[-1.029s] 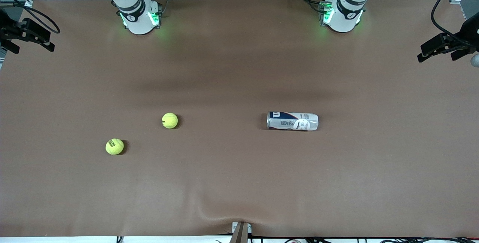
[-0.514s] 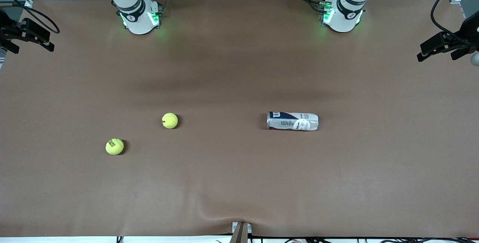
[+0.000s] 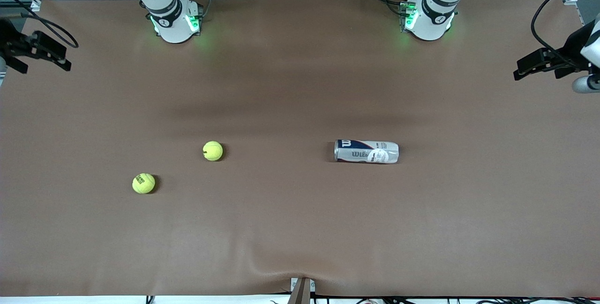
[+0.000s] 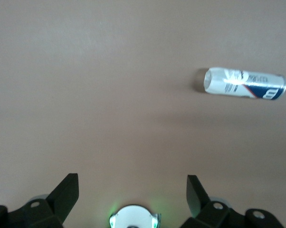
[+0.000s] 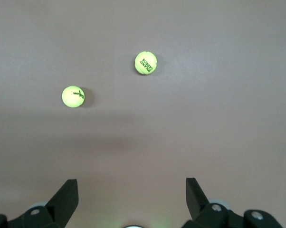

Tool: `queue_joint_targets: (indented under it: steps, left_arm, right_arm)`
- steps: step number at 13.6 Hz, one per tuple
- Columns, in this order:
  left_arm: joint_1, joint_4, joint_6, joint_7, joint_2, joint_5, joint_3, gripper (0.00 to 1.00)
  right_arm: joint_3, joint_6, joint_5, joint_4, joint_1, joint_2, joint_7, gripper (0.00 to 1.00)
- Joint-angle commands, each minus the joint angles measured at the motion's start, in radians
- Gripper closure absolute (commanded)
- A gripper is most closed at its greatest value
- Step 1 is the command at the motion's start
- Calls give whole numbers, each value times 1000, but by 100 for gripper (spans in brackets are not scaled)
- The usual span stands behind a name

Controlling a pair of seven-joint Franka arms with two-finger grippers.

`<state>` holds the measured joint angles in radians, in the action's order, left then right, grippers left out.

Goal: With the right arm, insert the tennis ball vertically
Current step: 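Reach the right gripper to a tennis ball while the left gripper reaches the can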

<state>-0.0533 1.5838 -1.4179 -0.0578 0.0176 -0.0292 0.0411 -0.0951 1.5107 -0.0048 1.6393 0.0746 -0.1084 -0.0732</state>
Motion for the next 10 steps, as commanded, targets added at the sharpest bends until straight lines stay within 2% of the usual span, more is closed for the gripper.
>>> queue_joint_targets:
  steps: [1,3,5,8,10]
  left_arm:
    - [-40,-22,33,16,-25,-14,-4,0]
    - [-103,-28,33,18,-68,-9,-9,0]
    - [-134,-30,25,18,-103,-15,-13,0]
    - [-157,-38,1,23,-163,-40,-81,0]
    - [-169,-77,-25,111,-232,-38,-125,0]
  right_arm:
    - [6,106,-14,103,-3,18,-13,0]
    - [6,195,-15,177,-9,41,-13,0]
    - [6,247,-15,211,-22,103,-13,0]
    - [6,348,-15,235,-26,199,-13,0]
    - [6,414,-15,240,-36,261,-13,0]
